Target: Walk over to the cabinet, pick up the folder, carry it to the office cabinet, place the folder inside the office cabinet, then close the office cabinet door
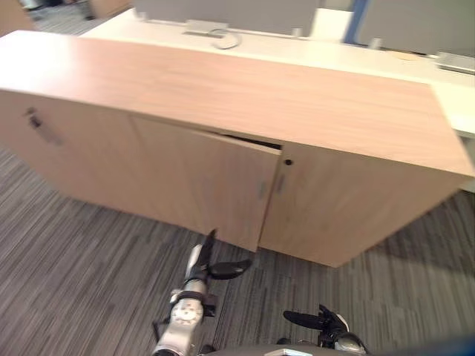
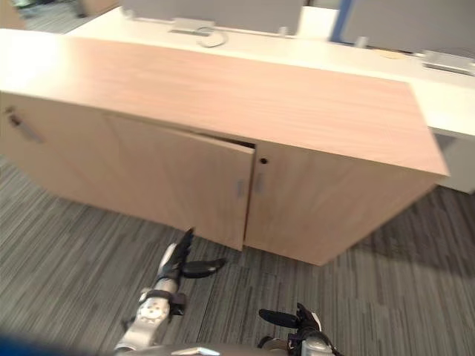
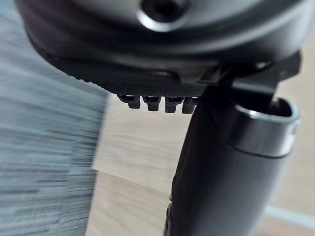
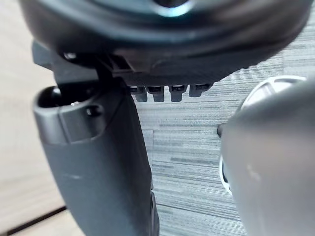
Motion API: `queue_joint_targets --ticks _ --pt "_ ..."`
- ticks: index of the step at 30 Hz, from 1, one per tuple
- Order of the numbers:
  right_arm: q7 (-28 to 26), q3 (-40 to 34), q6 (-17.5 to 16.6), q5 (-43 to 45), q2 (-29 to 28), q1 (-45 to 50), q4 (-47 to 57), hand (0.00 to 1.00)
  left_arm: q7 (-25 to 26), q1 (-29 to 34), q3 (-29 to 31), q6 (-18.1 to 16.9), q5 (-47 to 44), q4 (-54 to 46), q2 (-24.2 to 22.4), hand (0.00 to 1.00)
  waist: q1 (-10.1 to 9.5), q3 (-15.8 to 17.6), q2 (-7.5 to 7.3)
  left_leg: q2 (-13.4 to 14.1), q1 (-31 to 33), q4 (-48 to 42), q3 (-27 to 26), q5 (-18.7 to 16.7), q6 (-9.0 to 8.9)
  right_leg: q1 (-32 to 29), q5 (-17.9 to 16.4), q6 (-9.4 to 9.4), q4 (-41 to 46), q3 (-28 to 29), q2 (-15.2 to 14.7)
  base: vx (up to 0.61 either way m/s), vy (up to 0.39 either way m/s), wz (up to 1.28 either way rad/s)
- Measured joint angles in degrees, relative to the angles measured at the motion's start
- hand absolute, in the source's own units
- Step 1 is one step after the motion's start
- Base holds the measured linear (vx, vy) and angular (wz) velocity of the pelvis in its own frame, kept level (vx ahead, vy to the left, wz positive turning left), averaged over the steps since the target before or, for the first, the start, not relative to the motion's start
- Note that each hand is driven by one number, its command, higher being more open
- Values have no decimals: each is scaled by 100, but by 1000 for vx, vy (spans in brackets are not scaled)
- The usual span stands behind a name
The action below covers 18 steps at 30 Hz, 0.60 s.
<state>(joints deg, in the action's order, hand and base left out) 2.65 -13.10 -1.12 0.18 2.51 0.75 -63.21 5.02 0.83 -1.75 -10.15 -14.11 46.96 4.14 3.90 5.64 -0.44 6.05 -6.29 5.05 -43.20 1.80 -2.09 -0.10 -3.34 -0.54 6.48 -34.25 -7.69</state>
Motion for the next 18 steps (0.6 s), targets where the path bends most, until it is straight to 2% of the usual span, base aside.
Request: queue_joint_targets --ticks 2,4,5,6,7,8,9,10,11,12,14,15,16,17,18 --pt "8 -331 55 9 -22 -1 -44 100 53 -68 623 67 -511 636 1 100 10 17 -32 150 60 -281 -72 -124 -122 51 26 -39 -160 65 101 -4 -91 -33" --pt "4 -609 80 -1 -1 18 -187 100 59 87 1351 115 -1498 1225 -23 100 -18 64 -93 731 256 -1645 -148 -753 -214 270 -7 1 -306 186 257 66 -181 -29" --pt "0 -656 94 7 4 34 -195 100 21 162 1477 160 -1688 1348 -22 100 -23 72 -80 894 303 -1996 -168 -871 -202 325 -26 2 -333 218 301 94 -171 -42" --pt "-8 -802 95 1 25 76 -181 100 -61 346 1607 227 -1797 1526 -27 100 -40 96 -34 1211 421 -2687 -169 -1062 -132 392 -58 31 -353 324 390 109 -136 -38" --pt "-18 -875 96 5 36 105 -165 100 -94 472 1679 261 -1783 1571 -64 100 -53 128 15 1411 513 -3124 -122 -1138 -90 425 -72 53 -366 433 464 99 -104 -44" --pt "-21 -952 101 3 52 137 -155 100 -238 480 1843 150 -1729 1495 -44 100 -85 170 82 1662 924 -3865 442 -1203 -75 438 -110 114 -353 538 539 103 -100 -29" --pt "-18 -951 105 3 69 139 -171 100 -265 463 1855 147 -1729 1497 -41 100 -88 168 92 1648 1001 -3956 650 -1229 -95 426 -111 114 -353 558 543 83 -71 -41" --pt "-17 -921 123 3 181 114 -233 100 -333 462 1860 171 -1727 1518 -70 100 -158 196 127 1367 1236 -3997 1553 -1476 -262 391 -111 116 -320 751 519 71 9 -78" --pt "-8 -917 137 5 239 87 -299 100 -419 462 1842 194 -1726 1525 -137 100 -249 231 163 1027 1289 -3867 2261 -1695 -313 377 -104 107 -271 1026 471 55 66 -99" --pt "2 -916 137 20 240 64 -301 100 -454 480 1845 196 -1737 1525 -185 100 -277 239 160 849 1310 -3766 2567 -1773 -311 369 -98 97 -245 1162 448 50 179 -128" --pt "18 -784 145 240 193 10 -287 100 -558 554 1911 186 -1712 1515 -300 100 -386 254 152 307 1445 -3181 3737 -1858 -367 275 -48 5 -130 1680 393 20 205 -120" --pt "16 -756 140 270 186 3 -271 100 -547 561 1913 184 -1676 1516 -328 100 -388 241 176 228 1440 -2905 4001 -1765 -391 240 -34 -46 -119 1767 405 -20 185 -93" --pt "30 -674 116 336 163 -20 -239 100 -523 567 1931 177 -1597 1526 -382 100 -399 203 224 177 1408 -2679 4083 -1342 -218 209 -18 -181 -112 1931 417 -6 157 -50" --pt "35 -621 111 387 128 -9 -212 100 -459 566 1945 157 -1368 1513 -354 100 -369 181 176 123 1366 -2579 4029 -1316 -199 203 4 -233 -139 1940 381 44 189 -43" --pt "39 -573 102 442 -29 24 -154 100 -301 534 1949 99 -763 1498 -294 100 -365 115 40 4 1295 -2407 3890 -1267 -122 199 43 -298 -207 1985 257 56 110 -13"
